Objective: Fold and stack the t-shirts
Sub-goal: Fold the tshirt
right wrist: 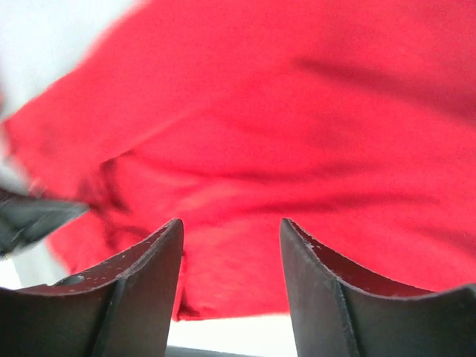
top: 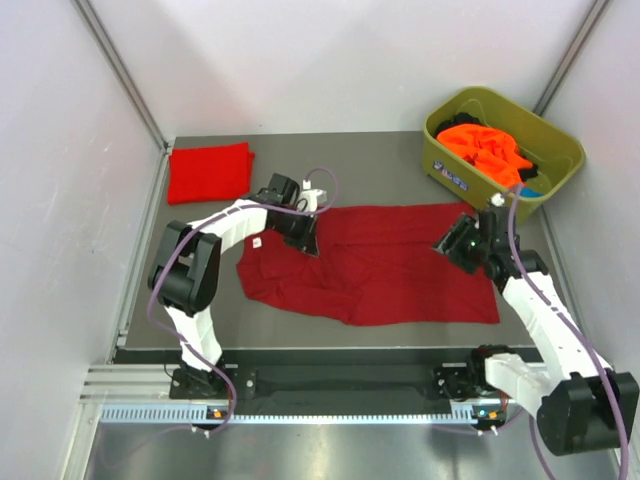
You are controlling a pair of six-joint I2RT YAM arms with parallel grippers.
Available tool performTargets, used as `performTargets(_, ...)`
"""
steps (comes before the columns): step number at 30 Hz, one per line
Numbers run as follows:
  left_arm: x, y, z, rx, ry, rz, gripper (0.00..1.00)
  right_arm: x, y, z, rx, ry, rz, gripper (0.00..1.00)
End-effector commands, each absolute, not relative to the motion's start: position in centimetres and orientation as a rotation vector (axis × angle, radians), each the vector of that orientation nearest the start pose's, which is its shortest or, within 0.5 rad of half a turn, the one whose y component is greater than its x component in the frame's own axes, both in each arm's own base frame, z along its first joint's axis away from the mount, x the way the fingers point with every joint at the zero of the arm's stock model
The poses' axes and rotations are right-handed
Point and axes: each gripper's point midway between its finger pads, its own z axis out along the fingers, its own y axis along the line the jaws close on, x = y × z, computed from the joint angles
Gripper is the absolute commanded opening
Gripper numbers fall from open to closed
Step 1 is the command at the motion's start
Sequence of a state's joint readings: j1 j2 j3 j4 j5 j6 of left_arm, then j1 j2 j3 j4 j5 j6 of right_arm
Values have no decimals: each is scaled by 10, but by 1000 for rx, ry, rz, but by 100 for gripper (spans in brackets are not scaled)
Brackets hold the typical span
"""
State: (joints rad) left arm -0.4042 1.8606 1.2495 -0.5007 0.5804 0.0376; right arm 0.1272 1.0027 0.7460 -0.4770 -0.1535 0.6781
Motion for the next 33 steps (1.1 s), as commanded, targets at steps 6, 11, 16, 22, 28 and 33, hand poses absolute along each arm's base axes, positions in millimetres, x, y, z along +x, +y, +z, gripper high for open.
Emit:
performTargets(6,352,-232,140,504,2361,-756,0,204,-12,107,1228,2269,-18,53)
performTargets(11,350,-209,146,349,2355,-674,0,177,-49,72,1402,2295,-195,52)
performTargets(16,339,-206,149,281,2372,-748,0,159,-66,51,1550,2277,-283,47)
performTargets(22,338,-202,161,247,2353,-743,0,158,-56,22,1647,2266,-231,45)
performTargets(28,337,-203,159,235,2370,-749,0,164,-55,6,1676,2246,-209,48)
performTargets(33,337,-198,158,219,2378,-719,0,171,-64,9,1652,2213,-245,29)
